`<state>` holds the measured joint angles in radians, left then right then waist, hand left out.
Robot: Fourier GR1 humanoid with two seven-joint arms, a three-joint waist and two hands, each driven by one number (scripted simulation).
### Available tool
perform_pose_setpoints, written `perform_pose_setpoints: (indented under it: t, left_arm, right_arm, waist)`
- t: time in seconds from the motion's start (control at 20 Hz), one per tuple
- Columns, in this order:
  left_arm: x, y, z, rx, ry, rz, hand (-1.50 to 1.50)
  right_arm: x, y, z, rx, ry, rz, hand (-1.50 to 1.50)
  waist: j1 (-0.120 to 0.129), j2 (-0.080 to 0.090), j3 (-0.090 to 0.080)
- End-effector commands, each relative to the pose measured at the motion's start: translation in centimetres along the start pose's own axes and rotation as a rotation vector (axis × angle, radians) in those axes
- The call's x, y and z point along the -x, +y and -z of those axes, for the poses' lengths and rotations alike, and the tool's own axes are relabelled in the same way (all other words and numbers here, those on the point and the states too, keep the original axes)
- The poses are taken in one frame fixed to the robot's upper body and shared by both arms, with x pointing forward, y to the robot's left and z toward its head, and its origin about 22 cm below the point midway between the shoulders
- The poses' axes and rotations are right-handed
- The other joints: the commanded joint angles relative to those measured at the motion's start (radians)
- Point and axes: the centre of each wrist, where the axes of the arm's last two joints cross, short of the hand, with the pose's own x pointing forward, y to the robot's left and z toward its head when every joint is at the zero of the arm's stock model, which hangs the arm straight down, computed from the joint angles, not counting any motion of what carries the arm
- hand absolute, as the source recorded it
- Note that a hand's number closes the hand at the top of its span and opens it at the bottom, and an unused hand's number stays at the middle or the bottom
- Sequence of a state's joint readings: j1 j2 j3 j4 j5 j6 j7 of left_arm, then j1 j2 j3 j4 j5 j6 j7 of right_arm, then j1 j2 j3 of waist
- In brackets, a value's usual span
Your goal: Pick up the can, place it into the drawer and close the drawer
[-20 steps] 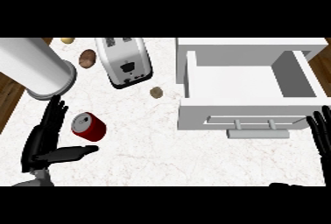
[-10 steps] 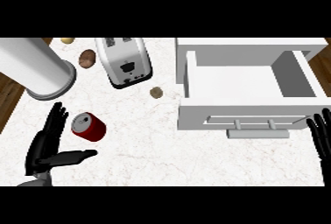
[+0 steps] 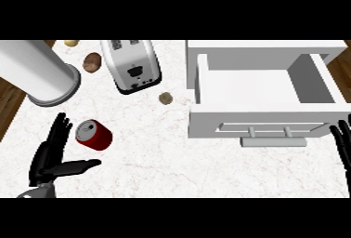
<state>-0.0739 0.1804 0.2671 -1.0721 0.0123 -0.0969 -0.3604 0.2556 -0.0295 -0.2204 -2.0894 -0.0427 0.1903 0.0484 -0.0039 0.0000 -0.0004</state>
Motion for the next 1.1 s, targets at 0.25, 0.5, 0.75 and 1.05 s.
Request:
perform_pose_setpoints:
  t: [0.25,0.5,0.75,1.05]
  left_arm:
    - [2.0,-1.1,0.7,0.003,-0.004,-0.012,-1.50]
    - [1.6,-0.3,3.9,-0.002,0.010,-0.027,-1.50]
    - [2.7,0.1,1.7,-0.001,0.014,-0.027,-1.50]
    - [0.8,-2.6,5.4,0.003,0.004,-0.025,-1.50]
  right_arm:
    - [-1.0,-0.7,0.2,-0.002,0.012,-0.005,-1.50]
    - [0.7,0.3,1.2,-0.005,0.001,0.002,-1.50]
    - [-2.5,-0.4,1.2,0.000,-0.003,-0.007,-1.50]
    - [-0.8,1.5,0.3,0.005,0.002,0.012,-1.50]
  waist:
    - [0.000,0.000,0.000]
    - [-0.002,0.001,0.000]
    - [0.001,0.000,0.000]
    - [-0.002,0.000,0.000]
